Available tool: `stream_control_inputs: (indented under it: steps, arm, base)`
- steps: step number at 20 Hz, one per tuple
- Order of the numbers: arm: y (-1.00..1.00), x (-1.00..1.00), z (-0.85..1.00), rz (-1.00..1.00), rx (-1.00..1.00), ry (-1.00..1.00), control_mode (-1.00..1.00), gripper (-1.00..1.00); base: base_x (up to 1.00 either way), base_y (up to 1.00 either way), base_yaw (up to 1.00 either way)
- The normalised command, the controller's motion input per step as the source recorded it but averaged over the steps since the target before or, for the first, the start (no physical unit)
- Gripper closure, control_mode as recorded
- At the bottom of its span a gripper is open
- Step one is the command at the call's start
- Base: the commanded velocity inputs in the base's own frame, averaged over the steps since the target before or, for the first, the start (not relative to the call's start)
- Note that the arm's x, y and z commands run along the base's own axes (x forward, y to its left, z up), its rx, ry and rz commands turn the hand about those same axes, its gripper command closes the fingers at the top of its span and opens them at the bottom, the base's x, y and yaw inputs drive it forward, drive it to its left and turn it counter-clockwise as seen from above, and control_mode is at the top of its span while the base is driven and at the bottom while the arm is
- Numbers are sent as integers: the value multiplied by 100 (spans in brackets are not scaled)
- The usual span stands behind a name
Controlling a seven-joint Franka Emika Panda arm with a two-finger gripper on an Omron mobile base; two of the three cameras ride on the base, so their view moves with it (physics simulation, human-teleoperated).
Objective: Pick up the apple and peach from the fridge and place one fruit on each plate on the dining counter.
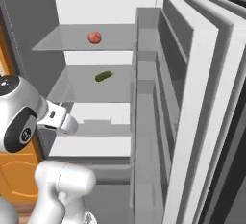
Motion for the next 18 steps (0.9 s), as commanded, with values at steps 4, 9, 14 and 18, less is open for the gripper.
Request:
stream_control_inputs:
  steps: [4, 9, 14, 18]
  arm:
    - [0, 0, 0, 0, 0, 0, 100, -100]
    - [0, 0, 0, 0, 0, 0, 100, -100]
    - [0, 0, 0, 0, 0, 0, 100, -100]
    - [0, 0, 0, 0, 0, 0, 100, -100]
  base:
    - [48, -22, 20]
    - [56, -19, 22]
    - [52, -26, 19]
    - [51, -35, 23]
